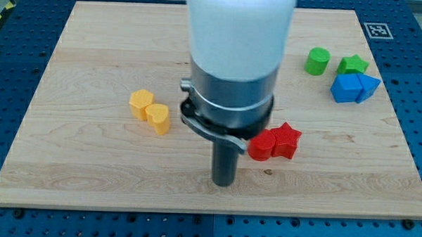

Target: Separate the red blocks

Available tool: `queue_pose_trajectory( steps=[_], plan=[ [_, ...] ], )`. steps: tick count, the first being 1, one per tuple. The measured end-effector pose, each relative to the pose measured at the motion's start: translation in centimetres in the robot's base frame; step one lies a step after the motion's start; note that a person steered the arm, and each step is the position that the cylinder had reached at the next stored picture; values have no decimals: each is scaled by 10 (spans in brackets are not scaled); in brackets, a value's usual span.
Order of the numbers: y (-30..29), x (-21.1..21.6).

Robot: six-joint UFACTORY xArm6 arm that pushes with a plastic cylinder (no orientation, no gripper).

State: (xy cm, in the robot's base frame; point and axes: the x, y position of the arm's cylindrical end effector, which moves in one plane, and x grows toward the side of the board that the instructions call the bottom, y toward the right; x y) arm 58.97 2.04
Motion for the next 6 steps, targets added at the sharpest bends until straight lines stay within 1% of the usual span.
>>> queue_pose_trajectory(
  steps=[2,4,6],
  plan=[
    [58,-4],
    [76,-37],
    [114,-70]
  ],
)
